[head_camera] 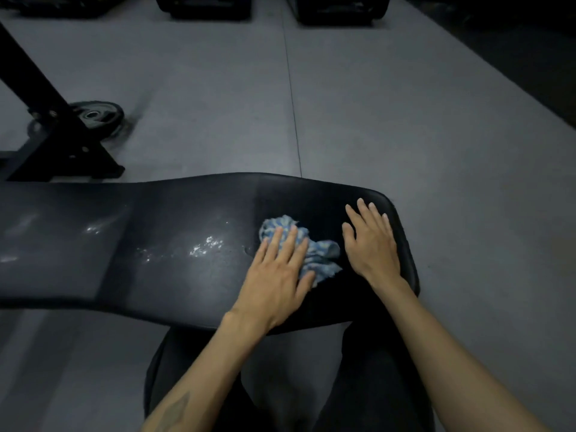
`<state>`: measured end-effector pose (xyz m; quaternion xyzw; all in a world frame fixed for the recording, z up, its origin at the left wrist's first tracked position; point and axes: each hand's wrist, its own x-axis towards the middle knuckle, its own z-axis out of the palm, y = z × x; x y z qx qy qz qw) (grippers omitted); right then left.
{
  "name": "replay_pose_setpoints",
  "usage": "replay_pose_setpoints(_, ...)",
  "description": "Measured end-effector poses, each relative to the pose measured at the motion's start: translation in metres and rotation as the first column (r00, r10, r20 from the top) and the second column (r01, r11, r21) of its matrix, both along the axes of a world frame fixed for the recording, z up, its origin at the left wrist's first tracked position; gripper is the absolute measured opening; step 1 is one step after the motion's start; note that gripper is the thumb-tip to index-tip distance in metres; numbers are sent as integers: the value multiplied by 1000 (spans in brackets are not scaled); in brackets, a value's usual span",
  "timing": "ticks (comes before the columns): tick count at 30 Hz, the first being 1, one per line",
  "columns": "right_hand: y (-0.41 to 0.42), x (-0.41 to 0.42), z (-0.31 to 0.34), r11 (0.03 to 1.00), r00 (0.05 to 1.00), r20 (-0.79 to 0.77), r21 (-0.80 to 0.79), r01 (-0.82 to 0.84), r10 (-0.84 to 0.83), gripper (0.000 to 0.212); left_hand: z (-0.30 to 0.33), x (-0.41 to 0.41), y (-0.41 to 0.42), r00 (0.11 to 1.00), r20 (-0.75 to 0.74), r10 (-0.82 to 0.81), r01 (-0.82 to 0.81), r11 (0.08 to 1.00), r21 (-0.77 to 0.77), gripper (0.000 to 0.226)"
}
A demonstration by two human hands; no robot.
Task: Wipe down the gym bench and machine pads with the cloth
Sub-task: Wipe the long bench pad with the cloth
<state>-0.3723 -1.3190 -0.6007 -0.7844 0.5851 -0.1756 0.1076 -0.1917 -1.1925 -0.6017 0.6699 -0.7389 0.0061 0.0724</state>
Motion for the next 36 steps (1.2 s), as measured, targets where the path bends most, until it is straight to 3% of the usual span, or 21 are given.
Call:
replay_pose_setpoints(2,-1,0,-1,1000,1000,3,0,3,-3,50,0,-14,4,996,-34,87,-87,996,5,70)
replay_pose_setpoints(7,0,0,-1,1000,1000,-5,-8,3,-3,50,-1,-18,22,993,-1,-122,122,992,21,68)
replay_pose_setpoints(12,2,-1,2,1000,1000,-7,1,9,-9,51,-3,-23,26,993,-30,115,-116,993,-3,67)
replay_pose_setpoints(17,1,-1,1,1000,1000,-15,0,-6,6,51,-3,-17,48,997,8,-73,73,997,-22,66)
replay_pose_setpoints(23,7,2,0,999,999,-40,-39,9,-11,48,-6,-12,71,977,-51,205,-209,976,-66,63)
replay_pose_setpoints(27,11,21,4,986,994,-54,-135,-98,92,41,-3,-1,79,1000,27,-17,19,997,-68,58)
replay_pose_setpoints(29,17,44,8,989,992,-25,-73,-127,125,41,-4,17,83,994,73,-83,88,994,-62,56)
replay_pose_setpoints(31,24,65,6,994,994,-6,-16,-108,108,47,-8,28,89,997,72,-8,14,996,-86,55)
replay_pose_setpoints(34,29,73,1,996,996,-32,-43,-80,79,51,-10,20,97,969,-34,246,-248,961,-118,55)
replay_pose_setpoints(36,29,71,0,996,997,-30,-37,-78,77,51,-11,6,99,948,-90,307,-316,941,-122,55)
